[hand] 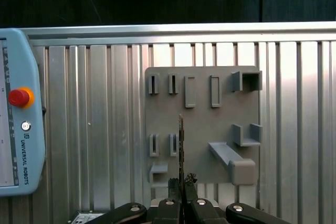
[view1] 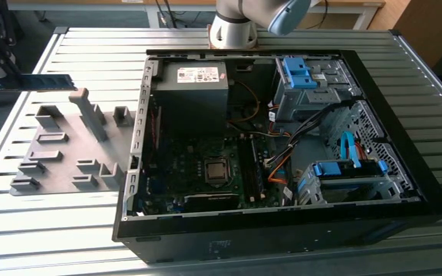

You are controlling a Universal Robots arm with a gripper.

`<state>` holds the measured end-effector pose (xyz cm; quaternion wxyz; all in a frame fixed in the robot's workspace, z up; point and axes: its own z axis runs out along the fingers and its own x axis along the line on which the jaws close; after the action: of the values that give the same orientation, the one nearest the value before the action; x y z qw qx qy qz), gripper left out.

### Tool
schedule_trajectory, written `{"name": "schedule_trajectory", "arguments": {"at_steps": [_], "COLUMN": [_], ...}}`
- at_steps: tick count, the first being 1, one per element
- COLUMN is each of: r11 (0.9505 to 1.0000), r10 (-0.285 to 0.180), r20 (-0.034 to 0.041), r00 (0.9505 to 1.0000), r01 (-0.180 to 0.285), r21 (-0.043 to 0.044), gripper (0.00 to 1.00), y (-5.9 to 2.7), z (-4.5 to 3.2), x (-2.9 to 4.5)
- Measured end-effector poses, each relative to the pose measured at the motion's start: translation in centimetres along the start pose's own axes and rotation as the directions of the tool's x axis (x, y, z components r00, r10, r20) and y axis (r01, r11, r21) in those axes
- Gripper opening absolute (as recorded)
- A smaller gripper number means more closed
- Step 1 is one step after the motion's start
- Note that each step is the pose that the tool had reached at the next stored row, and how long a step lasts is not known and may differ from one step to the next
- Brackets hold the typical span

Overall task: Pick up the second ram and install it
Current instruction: 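Pick up the second ram and move it above second insertion slot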

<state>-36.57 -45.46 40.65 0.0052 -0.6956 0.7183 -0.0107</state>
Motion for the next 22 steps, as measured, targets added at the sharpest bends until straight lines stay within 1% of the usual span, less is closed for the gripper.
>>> {"name": "schedule_trajectory", "arguments": {"at_steps": [8,12,22], "r11": [1.0,1.0,1.0], "r10": [0.0,0.0,0.0], "r20": [-0.0001,0.0,0.0], "r00": [1.0,1.0,1.0], "r01": [0.0,0.0,0.0], "r21": [-0.0001,0.0,0.0], "gripper": [0.14,0.14,0.14], "y": [-0.34,-0.88,-1.89], "z": [0.01,0.02,0.05], "x": [-0.01,-0.03,-0.06]}}
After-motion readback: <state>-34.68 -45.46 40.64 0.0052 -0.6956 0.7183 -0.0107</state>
